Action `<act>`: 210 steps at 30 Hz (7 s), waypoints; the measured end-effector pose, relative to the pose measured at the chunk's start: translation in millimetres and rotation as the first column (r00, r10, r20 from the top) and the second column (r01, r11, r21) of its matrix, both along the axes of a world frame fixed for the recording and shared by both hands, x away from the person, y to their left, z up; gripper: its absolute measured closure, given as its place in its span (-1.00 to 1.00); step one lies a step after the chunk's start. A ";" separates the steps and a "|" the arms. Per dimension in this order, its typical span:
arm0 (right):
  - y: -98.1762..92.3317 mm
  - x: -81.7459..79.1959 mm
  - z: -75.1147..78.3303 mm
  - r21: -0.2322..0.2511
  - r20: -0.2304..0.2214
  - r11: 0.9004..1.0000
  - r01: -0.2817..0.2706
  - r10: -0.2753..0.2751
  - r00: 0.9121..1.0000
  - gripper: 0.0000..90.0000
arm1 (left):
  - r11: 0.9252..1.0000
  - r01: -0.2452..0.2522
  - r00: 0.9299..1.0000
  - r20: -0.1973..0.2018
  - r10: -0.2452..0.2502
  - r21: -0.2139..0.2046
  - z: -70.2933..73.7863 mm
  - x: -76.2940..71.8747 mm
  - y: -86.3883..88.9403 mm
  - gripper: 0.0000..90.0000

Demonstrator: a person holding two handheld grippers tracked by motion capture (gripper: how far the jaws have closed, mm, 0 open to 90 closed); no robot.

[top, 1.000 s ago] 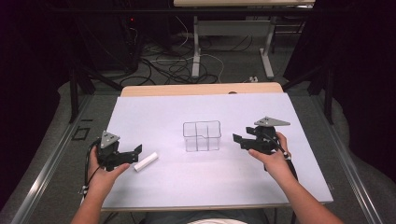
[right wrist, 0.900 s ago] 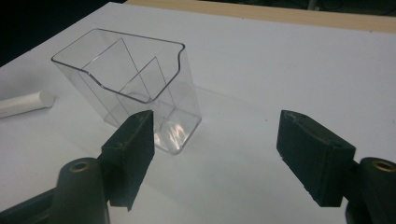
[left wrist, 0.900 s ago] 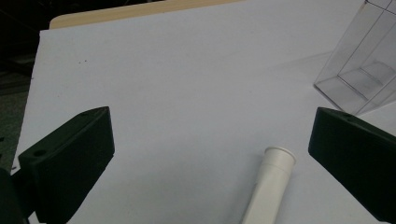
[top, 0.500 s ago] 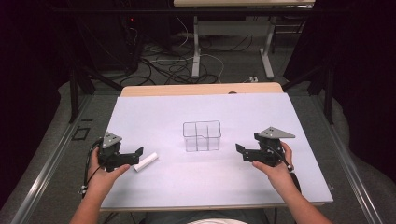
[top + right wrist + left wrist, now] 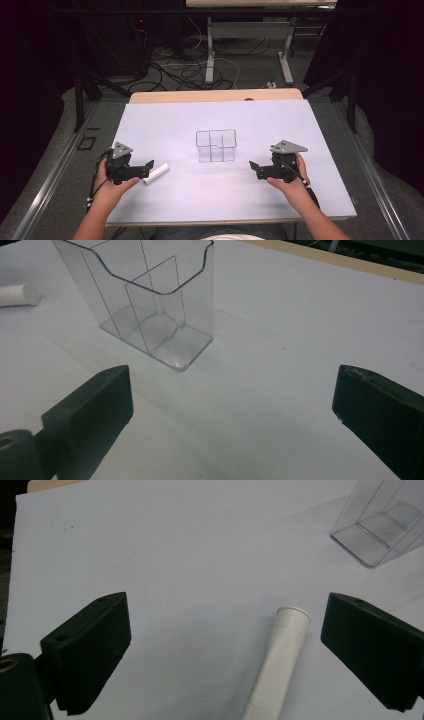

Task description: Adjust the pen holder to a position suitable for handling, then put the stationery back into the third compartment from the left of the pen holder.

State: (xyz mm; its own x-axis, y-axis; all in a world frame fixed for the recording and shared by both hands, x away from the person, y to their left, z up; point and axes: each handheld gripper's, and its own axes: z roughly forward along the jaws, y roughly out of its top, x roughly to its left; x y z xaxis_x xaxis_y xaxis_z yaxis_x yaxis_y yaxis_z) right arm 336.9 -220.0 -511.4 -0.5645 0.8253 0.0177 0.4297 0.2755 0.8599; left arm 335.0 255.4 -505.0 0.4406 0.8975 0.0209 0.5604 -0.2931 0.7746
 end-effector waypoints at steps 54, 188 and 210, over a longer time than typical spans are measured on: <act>-4.7 5.5 -8.6 -0.019 -0.076 1.000 0.001 -0.002 0.997 -0.80 | 0.911 0.292 0.923 -0.335 -0.189 0.292 -19.5 -0.5 -26.9 0.23; 47.4 13.9 27.8 0.416 -0.185 0.908 0.043 0.038 0.982 -0.06 | 0.934 0.185 0.982 0.022 -0.187 -0.307 34.9 -0.5 -125.3 0.59; 59.0 2.7 12.6 0.525 -0.272 0.847 0.083 0.075 0.959 0.16 | 0.919 0.240 0.967 -0.006 -0.254 -0.312 16.6 -15.1 -154.3 0.59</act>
State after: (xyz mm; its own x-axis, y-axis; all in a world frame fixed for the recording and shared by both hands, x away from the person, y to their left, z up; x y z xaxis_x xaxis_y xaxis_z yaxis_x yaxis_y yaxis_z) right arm 339.6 -161.0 -498.8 -0.4683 0.6476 0.6011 0.6669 -0.1871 0.7212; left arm 319.9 101.1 -488.4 0.6431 0.7194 -0.2625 0.5370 -0.1793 0.8243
